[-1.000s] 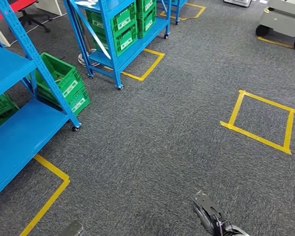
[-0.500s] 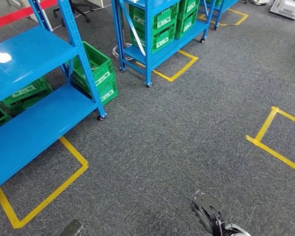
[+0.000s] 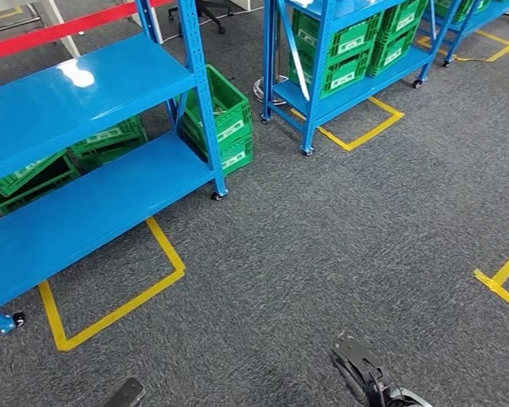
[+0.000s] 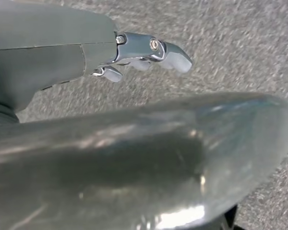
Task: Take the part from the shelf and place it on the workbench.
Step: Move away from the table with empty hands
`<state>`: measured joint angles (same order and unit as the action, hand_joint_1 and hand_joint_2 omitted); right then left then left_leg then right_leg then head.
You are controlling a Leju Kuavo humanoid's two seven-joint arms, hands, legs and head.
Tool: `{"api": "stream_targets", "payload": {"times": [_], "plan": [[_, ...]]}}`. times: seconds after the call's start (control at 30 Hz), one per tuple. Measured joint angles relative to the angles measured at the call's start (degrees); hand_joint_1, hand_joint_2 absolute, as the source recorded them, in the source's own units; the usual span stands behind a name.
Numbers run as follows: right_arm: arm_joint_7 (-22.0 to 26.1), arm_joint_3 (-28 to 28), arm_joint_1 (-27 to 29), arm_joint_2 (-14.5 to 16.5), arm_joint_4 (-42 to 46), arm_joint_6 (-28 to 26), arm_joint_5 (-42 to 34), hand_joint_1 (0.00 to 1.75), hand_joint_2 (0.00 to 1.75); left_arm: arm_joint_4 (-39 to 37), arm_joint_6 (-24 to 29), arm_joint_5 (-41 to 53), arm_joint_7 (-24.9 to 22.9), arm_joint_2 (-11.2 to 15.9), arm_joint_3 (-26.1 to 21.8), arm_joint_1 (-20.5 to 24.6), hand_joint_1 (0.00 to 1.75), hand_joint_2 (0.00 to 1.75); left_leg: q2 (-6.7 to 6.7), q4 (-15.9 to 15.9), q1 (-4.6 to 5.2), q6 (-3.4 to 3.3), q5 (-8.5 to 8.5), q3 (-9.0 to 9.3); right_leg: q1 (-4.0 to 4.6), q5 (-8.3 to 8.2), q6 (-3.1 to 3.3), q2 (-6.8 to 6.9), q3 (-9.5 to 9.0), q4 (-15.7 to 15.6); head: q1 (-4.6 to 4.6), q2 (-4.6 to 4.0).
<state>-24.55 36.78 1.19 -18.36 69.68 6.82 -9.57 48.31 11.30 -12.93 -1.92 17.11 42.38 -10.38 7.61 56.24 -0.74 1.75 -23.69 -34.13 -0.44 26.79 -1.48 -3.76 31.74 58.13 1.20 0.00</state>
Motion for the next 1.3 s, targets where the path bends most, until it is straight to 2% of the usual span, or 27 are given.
{"api": "stream_targets", "payload": {"times": [0.07,0.1,0.13,0.17,0.2,0.23,0.3,0.33,0.37,0.43,0.5,0.57,0.63,0.67,0.7,0.73,0.8,0.87,0.93,0.97,1.03,1.07,1.1,1.17,1.23,1.27,1.3], "plan": [[0.03,0.05,-0.01,-0.08,0.23,-0.03,0.01,0.0,0.0,-0.03,0.08,-0.34,0.15,0.1,0.29,0.06,0.0,0.0,-3.11,2.71,0.19,0.56,-2.02,-1.4,-0.04,-0.31,0.75,1.6,-0.12,-0.45,0.31,0.0],[0.03,0.07,0.05,-0.12,0.31,-0.05,0.02,0.0,0.0,-0.03,0.1,-0.52,0.26,0.09,0.4,0.21,0.0,0.0,-5.1,5.9,0.29,0.75,-3.96,-2.89,0.05,-0.36,1.0,2.49,-0.13,-0.56,0.46,0.0],[0.03,0.1,0.14,-0.17,0.33,-0.07,0.02,0.0,0.0,-0.03,0.13,-0.62,0.34,0.09,0.49,0.38,0.0,0.0,-6.22,9.89,0.29,0.93,-6.02,-4.75,0.15,-0.33,1.17,3.43,-0.1,-0.59,0.56,0.0],[0.02,0.16,0.23,-0.21,0.33,-0.07,0.02,0.0,0.0,-0.03,0.13,-0.68,0.39,0.07,0.55,0.49,0.0,0.0,-6.65,13.54,0.26,1.06,-7.55,-6.42,0.23,-0.29,1.23,4.39,-0.06,-0.58,0.54,0.0],[0.01,0.22,0.28,-0.25,0.33,-0.07,0.02,0.0,0.0,-0.04,0.13,-0.71,0.43,0.05,0.62,0.47,0.0,0.0,-6.81,15.79,0.24,1.14,-8.12,-7.36,0.27,-0.24,1.28,5.27,-0.05,-0.57,0.55,0.0],[0.01,0.27,0.27,-0.28,0.33,-0.08,0.02,0.0,0.0,-0.04,0.13,-0.71,0.44,0.05,0.69,0.4,0.0,0.0,-6.89,15.92,0.23,1.17,-7.58,-7.22,0.29,-0.2,1.3,6.09,-0.08,-0.57,0.55,0.0],[0.01,0.35,0.18,-0.31,0.33,-0.13,0.02,0.0,0.0,-0.05,0.2,-0.79,0.5,0.09,0.82,0.3,0.0,0.0,-7.87,10.1,0.31,0.99,-4.21,-3.73,0.31,-0.07,1.21,7.56,-0.27,-0.56,0.56,0.0],[0.01,0.39,0.14,-0.32,0.33,-0.17,0.02,0.0,0.0,-0.05,0.26,-0.85,0.54,0.11,0.88,0.36,0.0,0.0,-9.38,5.97,0.49,0.8,-2.64,-1.36,0.46,0.07,1.03,8.25,-0.4,-0.49,0.57,0.0],[-0.01,0.44,0.11,-0.35,0.34,-0.21,0.01,0.0,0.0,-0.05,0.34,-0.97,0.61,0.13,0.93,0.52,0.0,0.0,-10.59,2.7,0.65,0.5,-1.59,0.47,0.63,0.22,0.78,8.88,-0.47,-0.39,0.57,0.0],[-0.04,0.55,0.05,-0.42,0.41,-0.29,-0.01,0.0,0.0,-0.06,0.48,-1.39,0.77,0.16,1.08,0.71,0.0,0.0,-11.66,-0.09,0.96,-0.07,-1.13,1.77,0.97,0.47,0.24,10.14,-0.62,-0.27,0.48,0.0],[-0.07,0.7,-0.08,-0.45,0.63,-0.37,-0.02,0.0,0.0,-0.1,0.64,-1.91,0.9,0.24,1.38,0.59,0.0,0.0,-10.22,-0.32,0.86,-0.7,-0.93,1.59,0.91,0.75,-0.34,10.86,-0.79,-0.24,0.38,0.0],[-0.07,0.87,-0.14,-0.55,0.87,-0.47,-0.07,0.0,0.0,-0.15,0.84,-2.34,1.02,0.34,1.73,0.53,0.0,0.0,-8.9,-0.54,0.51,-1.33,-0.65,1.62,0.65,2.51,-1.0,8.47,0.11,2.1,0.19,0.0],[-0.1,0.99,0.03,-0.75,0.97,-0.56,-0.13,0.0,0.0,-0.2,0.97,-2.73,1.27,0.4,2.0,0.76,0.0,0.0,-7.54,-0.58,0.28,-1.73,-0.47,1.56,0.4,6.0,-1.44,5.06,3.27,8.98,-0.12,0.0],[-0.13,1.05,0.14,-0.84,0.97,-0.6,-0.15,0.0,0.0,-0.23,1.01,-2.91,1.4,0.4,2.13,0.88,0.0,0.0,-6.81,-0.58,0.26,-1.83,-0.41,1.5,0.34,7.49,-1.57,4.32,5.17,12.85,-0.2,0.0],[-0.16,1.13,0.22,-0.9,0.96,-0.62,-0.15,0.0,0.0,-0.28,1.03,-3.05,1.52,0.39,2.29,0.95,0.0,0.0,-6.03,-0.57,0.25,-1.86,-0.38,1.47,0.32,8.11,-1.65,4.02,6.62,15.53,-0.24,0.0],[-0.17,1.21,0.25,-0.93,0.96,-0.64,-0.16,0.0,0.0,-0.34,1.05,-3.2,1.62,0.38,2.47,0.98,0.0,0.0,-5.24,-0.55,0.23,-1.83,-0.35,1.47,0.3,7.6,-1.69,3.91,7.13,16.08,-0.26,0.0],[-0.19,1.35,0.23,-0.95,0.96,-0.71,-0.17,0.0,0.0,-0.46,1.09,-3.54,1.76,0.38,2.74,1.01,0.0,0.0,-3.69,-0.5,0.11,-1.65,-0.27,1.52,0.09,4.06,-1.73,3.29,5.22,11.31,-0.25,0.0],[-0.19,1.4,0.2,-0.98,0.96,-0.8,-0.18,0.0,0.0,-0.52,1.17,-3.82,1.88,0.4,2.9,1.09,0.0,0.0,-2.5,-0.4,0.0,-1.29,-0.22,1.48,-0.38,0.89,-1.86,1.21,2.1,4.58,-0.27,0.0],[-0.2,1.44,0.17,-1.04,0.99,-0.86,-0.2,0.0,0.0,-0.55,1.29,-4.02,1.97,0.5,3.13,1.29,0.0,0.0,-1.37,-0.12,0.03,-0.68,-0.1,1.0,-0.7,0.35,-1.64,-0.68,0.35,1.16,-0.28,0.0],[-0.22,1.48,0.15,-1.06,1.02,-0.88,-0.21,0.0,0.0,-0.57,1.37,-4.17,1.99,0.56,3.28,1.31,0.0,0.0,-0.72,-0.1,-0.01,-0.27,0.09,0.68,-0.68,0.52,-1.35,-0.91,0.07,0.64,-0.28,0.0],[-0.26,1.56,0.07,-1.07,1.14,-0.96,-0.23,0.0,0.0,-0.66,1.46,-4.52,2.01,0.63,3.58,1.18,0.0,0.0,0.14,-0.14,-0.21,0.44,0.45,0.14,-0.54,0.36,-0.56,0.24,0.07,0.57,-0.27,0.0],[-0.25,1.58,0.01,-1.07,1.21,-0.98,-0.23,0.0,0.0,-0.7,1.49,-4.65,2.03,0.65,3.74,1.1,0.0,0.0,-0.62,0.22,-0.18,0.7,0.19,-0.13,-0.53,0.22,-0.16,0.87,0.08,0.55,-0.18,0.0],[-0.22,1.6,-0.02,-1.08,1.29,-1.02,-0.25,0.0,0.0,-0.75,1.52,-4.73,2.05,0.68,3.89,1.14,0.0,0.0,-2.07,1.53,-0.07,0.9,-0.75,-0.79,-0.54,0.12,0.24,1.57,0.08,0.46,-0.03,0.0],[-0.2,1.62,0.09,-1.09,1.37,-1.07,-0.27,0.0,0.0,-0.8,1.59,-4.8,2.09,0.72,4.12,1.48,0.0,0.0,-5.56,7.69,0.16,1.22,-4.35,-3.69,-0.37,0.08,0.82,3.2,0.16,0.37,0.29,0.0],[-0.2,1.64,0.27,-1.13,1.38,-1.11,-0.3,0.0,0.0,-0.83,1.66,-4.87,2.11,0.72,4.27,1.74,0.0,0.0,-6.74,14.93,0.16,1.37,-7.44,-7.02,-0.12,0.14,1.04,5.0,0.28,0.37,0.36,0.0],[-0.21,1.66,0.29,-1.15,1.38,-1.12,-0.31,0.0,0.0,-0.85,1.71,-4.94,2.14,0.71,4.39,1.73,0.0,0.0,-6.86,16.4,0.16,1.34,-7.6,-7.56,-0.03,0.16,1.08,5.82,0.3,0.38,0.36,0.0],[-0.21,1.67,0.25,-1.16,1.38,-1.14,-0.33,0.0,0.0,-0.89,1.78,-5.07,2.21,0.72,4.53,1.69,0.0,0.0,-6.96,15.58,0.19,1.22,-6.64,-6.92,0.04,0.18,1.08,6.59,0.27,0.38,0.36,0.0]]}}
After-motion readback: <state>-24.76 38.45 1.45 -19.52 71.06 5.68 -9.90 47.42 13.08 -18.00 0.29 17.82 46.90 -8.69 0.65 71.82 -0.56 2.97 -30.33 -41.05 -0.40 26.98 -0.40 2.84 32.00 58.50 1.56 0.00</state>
